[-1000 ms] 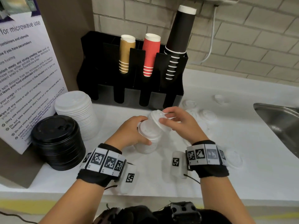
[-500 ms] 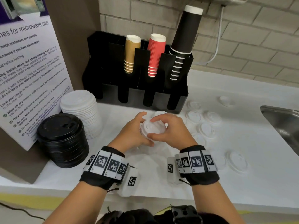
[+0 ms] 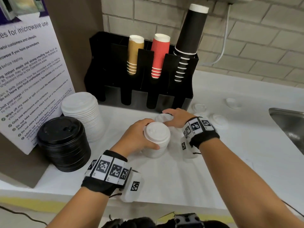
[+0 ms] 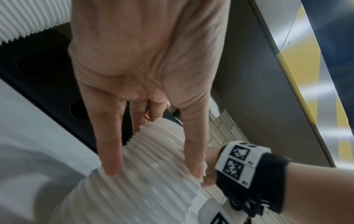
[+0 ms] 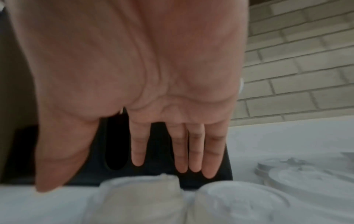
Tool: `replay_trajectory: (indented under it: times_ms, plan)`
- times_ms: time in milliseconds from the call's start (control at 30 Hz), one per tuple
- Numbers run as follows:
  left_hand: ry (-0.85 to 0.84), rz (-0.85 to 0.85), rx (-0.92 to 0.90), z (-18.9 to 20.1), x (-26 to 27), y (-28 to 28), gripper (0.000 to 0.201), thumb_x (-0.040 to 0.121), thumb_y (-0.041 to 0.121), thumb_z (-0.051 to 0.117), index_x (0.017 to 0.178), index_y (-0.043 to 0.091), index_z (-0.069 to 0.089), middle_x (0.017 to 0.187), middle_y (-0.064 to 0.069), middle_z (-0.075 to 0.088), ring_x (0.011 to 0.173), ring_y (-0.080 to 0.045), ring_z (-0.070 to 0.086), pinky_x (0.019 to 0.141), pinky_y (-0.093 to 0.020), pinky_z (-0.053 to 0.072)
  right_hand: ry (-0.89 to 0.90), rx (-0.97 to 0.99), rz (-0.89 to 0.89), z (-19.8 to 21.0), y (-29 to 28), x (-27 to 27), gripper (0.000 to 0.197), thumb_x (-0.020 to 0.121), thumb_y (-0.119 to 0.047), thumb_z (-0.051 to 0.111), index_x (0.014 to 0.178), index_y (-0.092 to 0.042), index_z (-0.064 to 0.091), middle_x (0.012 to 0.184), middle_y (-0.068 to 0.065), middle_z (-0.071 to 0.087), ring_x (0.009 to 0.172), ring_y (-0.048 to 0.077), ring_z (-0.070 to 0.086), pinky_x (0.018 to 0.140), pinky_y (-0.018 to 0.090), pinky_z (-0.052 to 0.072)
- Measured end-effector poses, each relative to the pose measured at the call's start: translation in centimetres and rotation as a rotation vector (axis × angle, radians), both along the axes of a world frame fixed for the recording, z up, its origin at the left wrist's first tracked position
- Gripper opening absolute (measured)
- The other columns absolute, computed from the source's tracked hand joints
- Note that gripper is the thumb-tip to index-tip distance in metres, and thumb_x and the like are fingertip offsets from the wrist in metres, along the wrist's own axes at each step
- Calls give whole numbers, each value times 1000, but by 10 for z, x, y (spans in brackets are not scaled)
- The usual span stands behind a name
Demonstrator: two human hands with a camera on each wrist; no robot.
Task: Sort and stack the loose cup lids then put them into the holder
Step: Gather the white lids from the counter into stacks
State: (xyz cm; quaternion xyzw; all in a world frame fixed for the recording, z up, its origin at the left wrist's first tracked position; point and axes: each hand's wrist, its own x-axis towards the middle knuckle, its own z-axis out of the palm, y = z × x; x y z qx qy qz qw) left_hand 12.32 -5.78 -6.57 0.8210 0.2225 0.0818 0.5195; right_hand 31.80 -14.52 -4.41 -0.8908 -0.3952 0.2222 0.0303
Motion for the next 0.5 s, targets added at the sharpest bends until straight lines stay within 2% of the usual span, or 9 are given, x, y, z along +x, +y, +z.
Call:
replay_trajectory:
  times_ms: [100,167,267,367,433,500]
  plan:
    - [-5,-2,-5,-1,0,0,74,60,14,92,123,28,55,121,10,57,111,-16,53,94,-33,47,-86,-80,42,-14,14,0,67,82,-52,65,139,-34,36,132,11,42,124,32,43,102,45,40]
    - [-9,0,-6,-2,-1,0,73,60,15,92,122,29,55,121,10,57,111,-16,54,94,-33,47,-130,-57,57,-20,17,-2,61,84,-46,65,135,-28,37,128,13,43,117,33,47,96,44,43]
    - [-17,5,-2,-4,-1,0,72,60,15,92,117,34,53,119,12,56,110,-15,53,93,-31,46,-89,-6,57,-17,16,2,57,85,-44,64,132,-24,38,125,12,43,111,30,48,89,40,43]
    - [-19,6,4,-4,-1,0,72,60,15,92,115,38,51,118,14,54,110,-16,53,93,-31,45,70,203,-25,4,3,8,50,86,-46,62,128,-27,43,119,8,47,102,23,50,81,30,38]
    - [-10,7,23,-5,-1,0,76,60,17,92,122,36,52,122,11,52,112,-16,52,95,-32,44,231,429,-99,19,-12,5,37,88,-47,59,120,-34,49,108,2,55,96,17,54,75,25,39]
    - [-3,8,32,-4,0,-1,80,60,18,92,128,32,52,124,11,50,112,-16,51,95,-31,44,369,645,-142,27,-29,-6,21,89,-50,58,109,-44,55,95,-5,58,92,9,57,80,24,43]
